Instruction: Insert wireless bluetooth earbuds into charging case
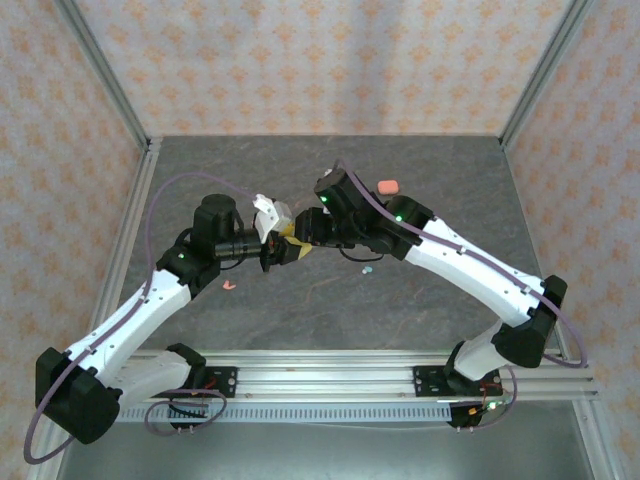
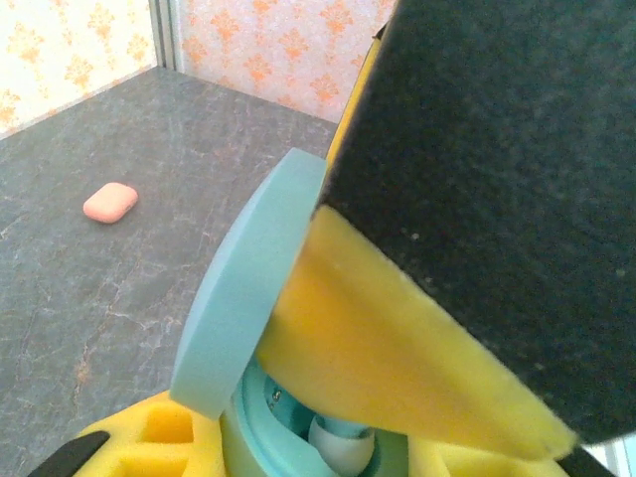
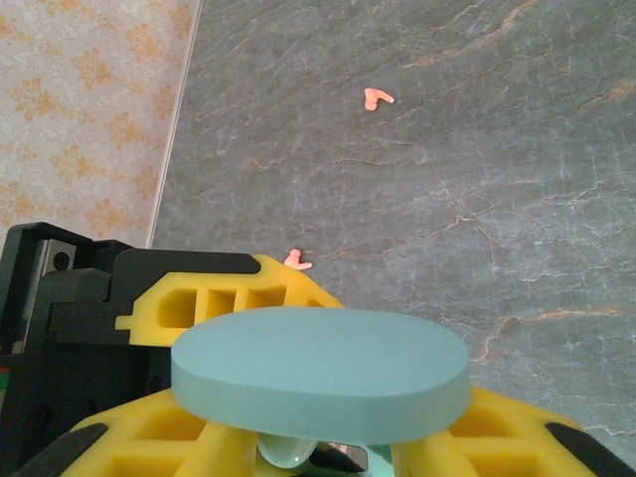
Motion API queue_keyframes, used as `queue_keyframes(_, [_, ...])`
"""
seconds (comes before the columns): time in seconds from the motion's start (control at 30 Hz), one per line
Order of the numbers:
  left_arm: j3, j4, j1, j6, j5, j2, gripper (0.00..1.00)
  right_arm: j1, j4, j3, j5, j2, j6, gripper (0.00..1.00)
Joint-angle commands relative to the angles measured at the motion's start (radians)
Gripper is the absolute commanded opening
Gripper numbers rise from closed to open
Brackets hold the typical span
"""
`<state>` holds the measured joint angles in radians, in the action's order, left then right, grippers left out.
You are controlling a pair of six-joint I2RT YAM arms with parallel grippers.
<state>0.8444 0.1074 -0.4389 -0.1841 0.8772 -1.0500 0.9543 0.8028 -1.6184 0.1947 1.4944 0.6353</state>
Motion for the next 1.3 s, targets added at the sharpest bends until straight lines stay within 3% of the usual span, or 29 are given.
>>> queue_keyframes(0.0, [0.024, -0.049, -0.011, -0.022, 0.031, 0.007, 0.05, -0.002, -0.046, 0.012, 0.026, -0.008, 0.011, 0.38])
queue_keyframes(0.43, [0.022, -0.045, -0.012, -0.028, 0.031, 0.002, 0.06, -0.008, -0.039, 0.0, 0.026, -0.023, 0.0, 0.38])
queue_keyframes(1.0, [0.027, -0.104, 0.002, 0.078, 0.06, -0.042, 0.05, -0.037, -0.007, 0.093, -0.043, -0.201, -0.026, 0.4])
queue_keyframes(1.27, [0.023, -0.108, 0.032, 0.124, 0.083, -0.048, 0.05, -0.089, 0.117, 0.13, -0.148, -0.261, 0.008, 0.4])
